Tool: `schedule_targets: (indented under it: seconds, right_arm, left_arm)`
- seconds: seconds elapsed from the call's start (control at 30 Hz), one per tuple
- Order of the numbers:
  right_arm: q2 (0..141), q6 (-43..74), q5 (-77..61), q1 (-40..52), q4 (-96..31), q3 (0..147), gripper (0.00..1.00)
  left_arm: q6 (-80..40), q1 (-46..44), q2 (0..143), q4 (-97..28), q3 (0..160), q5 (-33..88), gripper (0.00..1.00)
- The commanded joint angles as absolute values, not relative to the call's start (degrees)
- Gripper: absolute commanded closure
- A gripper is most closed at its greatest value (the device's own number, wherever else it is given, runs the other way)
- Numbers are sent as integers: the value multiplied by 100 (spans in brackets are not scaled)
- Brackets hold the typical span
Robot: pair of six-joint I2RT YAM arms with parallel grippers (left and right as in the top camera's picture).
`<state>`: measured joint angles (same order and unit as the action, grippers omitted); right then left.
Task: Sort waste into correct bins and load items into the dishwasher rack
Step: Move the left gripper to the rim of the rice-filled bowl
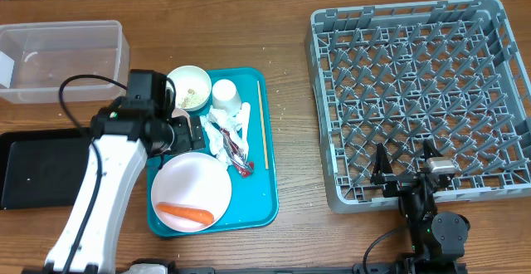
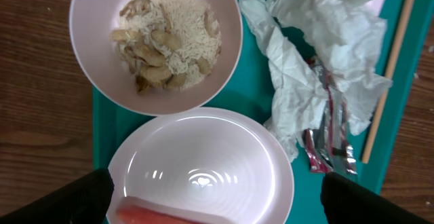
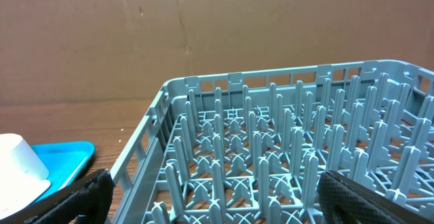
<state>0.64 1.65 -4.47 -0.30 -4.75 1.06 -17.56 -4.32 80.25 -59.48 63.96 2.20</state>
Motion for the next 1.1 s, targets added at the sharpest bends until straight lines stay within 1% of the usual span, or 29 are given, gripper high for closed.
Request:
schedule_targets:
  seconds: [0.0, 0.13, 0.33, 0.5, 0.57, 0.6, 0.7, 0.73, 0.77, 0.97, 1.07]
  right_arm:
    - [16, 148, -412, -34, -456, 47, 0]
    - [16, 148, -412, -34, -456, 47, 0]
    - [16, 148, -412, -34, -456, 49, 0]
    - [16, 148, -412, -34, -456, 47, 0]
    - [16, 148, -412, -34, -456, 49, 0]
    - [16, 148, -414, -34, -456, 47, 0]
    - [16, 148, -412, -34, -456, 49, 0]
    - [16, 148, -412, -34, -456, 49, 0]
    - [16, 148, -412, -34, -456, 47, 0]
    - [16, 148, -412, -34, -456, 49, 0]
    - [16, 148, -412, -34, -456, 49, 0]
  left_arm:
    - [-1806, -454, 8484, -5881, 6525, 150, 0]
    - [-1671, -454, 8989, -5564, 6525, 154, 0]
    - [-910, -458, 9570, -5127, 6525, 272, 0]
    - [-880, -458, 9926, -4864, 6525, 172, 2]
    - [-923, -458, 10051, -4755, 6525, 172, 15]
    - [-926, -458, 10099, -4716, 6525, 172, 20]
    - [-926, -458, 10162, -4628, 6525, 165, 28]
    - [-921, -458, 10160, -4600, 6525, 167, 33]
    - [-919, -458, 10160, -4582, 6525, 169, 36]
    - [-644, -526, 10208, -4353, 6525, 215, 45]
    - [-517, -635, 10219, -4230, 6525, 263, 46]
